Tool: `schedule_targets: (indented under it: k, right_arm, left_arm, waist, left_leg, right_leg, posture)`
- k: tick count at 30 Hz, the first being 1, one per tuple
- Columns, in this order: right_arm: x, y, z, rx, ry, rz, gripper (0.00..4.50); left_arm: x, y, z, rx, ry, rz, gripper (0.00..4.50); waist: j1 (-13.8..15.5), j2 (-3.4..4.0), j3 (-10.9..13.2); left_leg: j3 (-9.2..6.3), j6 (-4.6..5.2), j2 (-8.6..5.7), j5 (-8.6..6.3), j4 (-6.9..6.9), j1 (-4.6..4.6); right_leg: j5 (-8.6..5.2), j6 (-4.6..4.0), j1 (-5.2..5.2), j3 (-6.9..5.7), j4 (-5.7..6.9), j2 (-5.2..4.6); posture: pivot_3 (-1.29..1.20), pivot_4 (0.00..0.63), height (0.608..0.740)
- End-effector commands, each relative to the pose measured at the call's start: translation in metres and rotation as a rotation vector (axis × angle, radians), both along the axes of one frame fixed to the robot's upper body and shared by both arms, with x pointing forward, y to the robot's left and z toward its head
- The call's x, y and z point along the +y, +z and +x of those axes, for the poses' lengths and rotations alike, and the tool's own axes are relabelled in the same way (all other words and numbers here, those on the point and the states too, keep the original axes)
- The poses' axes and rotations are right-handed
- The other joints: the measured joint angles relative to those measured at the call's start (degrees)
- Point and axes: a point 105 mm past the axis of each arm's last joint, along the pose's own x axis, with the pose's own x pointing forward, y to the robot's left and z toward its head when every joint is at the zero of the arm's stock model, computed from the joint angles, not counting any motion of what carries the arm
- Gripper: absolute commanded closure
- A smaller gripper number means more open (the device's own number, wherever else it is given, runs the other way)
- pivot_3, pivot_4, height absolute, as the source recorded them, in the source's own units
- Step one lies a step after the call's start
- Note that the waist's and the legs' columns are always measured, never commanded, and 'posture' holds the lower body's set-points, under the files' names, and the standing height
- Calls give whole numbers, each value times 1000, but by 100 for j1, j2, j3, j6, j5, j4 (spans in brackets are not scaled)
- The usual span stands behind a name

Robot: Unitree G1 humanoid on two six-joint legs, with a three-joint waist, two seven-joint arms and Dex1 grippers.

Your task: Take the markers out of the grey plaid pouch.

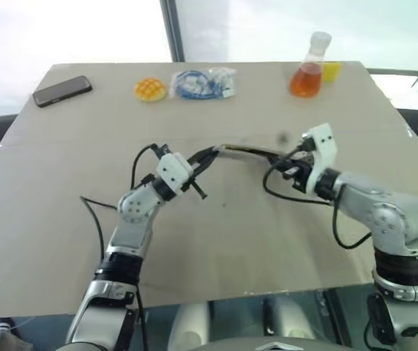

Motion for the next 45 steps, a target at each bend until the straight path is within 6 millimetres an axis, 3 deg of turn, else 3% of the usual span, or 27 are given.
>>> schedule_targets:
  k: [1, 3, 6, 8, 9, 11, 15, 21, 24, 26, 30, 31, 35, 41, 45]
  right_arm:
    - [0, 6, 10, -50, -18, 8, 4398]
    - [6, -2, 8, -39, 23, -13, 4398]
    - [26, -14, -11, -50, 186, -110, 4398]
    - [29, -16, -15, -142, 241, -254, 4398]
    - [27, -16, -12, -200, 240, -335, 4398]
    - [26, -13, -8, -311, 242, -465, 3885]
    - [25, -9, 11, -522, 162, -670, 2268]
    - [37, -35, 35, -713, 176, -944, 2268]
    - [48, -45, 52, -754, 170, -998, 2268]
    - [52, -48, 64, -758, 133, -988, 2504]
    - [52, -41, 68, -765, 113, -945, 4054]
    - [49, -36, 65, -774, 110, -937, 4239]
    - [37, -12, 39, -760, 147, -821, 4238]
    - [19, 35, -22, -627, 252, -450, 4238]
    - [-9, 48, -34, -535, 176, -298, 4238]
  left_arm:
    - [-3, 14, -6, -68, -20, -5, 4500]
    - [-2, 11, -7, -59, -18, -5, 4500]
    - [-1, 7, -8, -36, -14, -16, 4500]
    - [-1, 6, -9, -22, -16, -23, 4500]
    - [-1, 4, -9, -15, -19, -22, 4500]
    - [0, 1, -9, -4, -25, -13, 4500]
    - [0, -5, -10, 10, -39, 4, 4500]
    - [-9, -10, -14, 23, -89, 25, 4500]
    - [-14, -12, -16, 24, -113, 31, 4500]
    - [-16, -14, -16, 24, -121, 36, 4500]
    - [-9, -15, -10, 24, -75, 49, 4500]
    - [-6, -16, -7, 24, -49, 54, 4500]
    - [8, -19, 6, 16, 46, 94, 4500]
    - [11, -21, 15, -8, 95, 127, 4500]
    - [9, -19, 18, -18, 100, 124, 4500]
  waist:
    - [2, 0, 0]
    - [-11, 1, 1]
    - [-31, 3, 1]
    - [-35, 4, 3]
    - [-32, 4, 3]
    - [-28, 4, 3]
    - [-32, 4, 2]
    - [-25, 4, 2]
    - [-42, 4, 2]
    - [-48, 4, 2]
    - [-36, 2, 1]
    - [-29, 1, 0]
    - [10, 5, 3]
    - [27, 5, 3]
    - [25, 3, 2]
  left_leg:
    - [1, 0, -1, 0, -1, 0]
    - [0, 0, -1, 0, -3, 1]
    - [0, 0, 1, 0, -5, 4]
    - [0, 0, 1, 0, -5, 4]
    - [0, 0, 1, 0, -5, 3]
    - [1, 0, 1, 0, -1, 4]
    - [2, -1, 1, 1, 3, 6]
    - [5, -2, 0, 1, 2, 6]
    - [5, -2, 0, 1, 0, 6]
    - [5, -2, 1, 2, 0, 10]
    - [2, -2, 1, 2, 0, 9]
    - [3, -2, 1, 1, 0, 10]
    - [1, -2, 1, 1, -4, 7]
    - [-2, -2, 2, 0, -8, 5]
    - [-2, -3, 2, 0, -2, 10]
  right_leg:
    - [0, 1, 0, 0, 0, 0]
    - [1, 1, 0, 0, 0, 0]
    - [0, 1, -1, 0, 1, 1]
    - [0, 1, -1, 0, 1, 1]
    - [0, 0, -1, 0, 1, 1]
    - [-8, -12, -1, 1, 0, 0]
    - [-10, -15, -2, 1, 1, 1]
    - [-4, -5, -1, 1, -1, 1]
    - [0, 2, -2, 1, -1, 2]
    - [0, 2, 0, 2, 1, 4]
    - [0, 2, 1, 1, 2, 4]
    - [0, 2, 2, 1, 1, 4]
    - [1, 2, 1, 0, 1, 4]
    - [1, 3, 1, -4, 2, 4]
    - [-2, -2, 5, -4, 1, 2]
  posture:
    - [0, 150, 740]
    - [0, 150, 740]
    - [0, 150, 740]
    - [0, 150, 740]
    - [0, 150, 740]
    - [0, 150, 740]
    - [0, 150, 740]
    - [0, 150, 740]
    - [0, 150, 740]
    - [0, 150, 740]
    - [0, 150, 740]
    - [0, 150, 740]
    - [0, 150, 740]
    - [0, 150, 740]
    - [0, 150, 740]
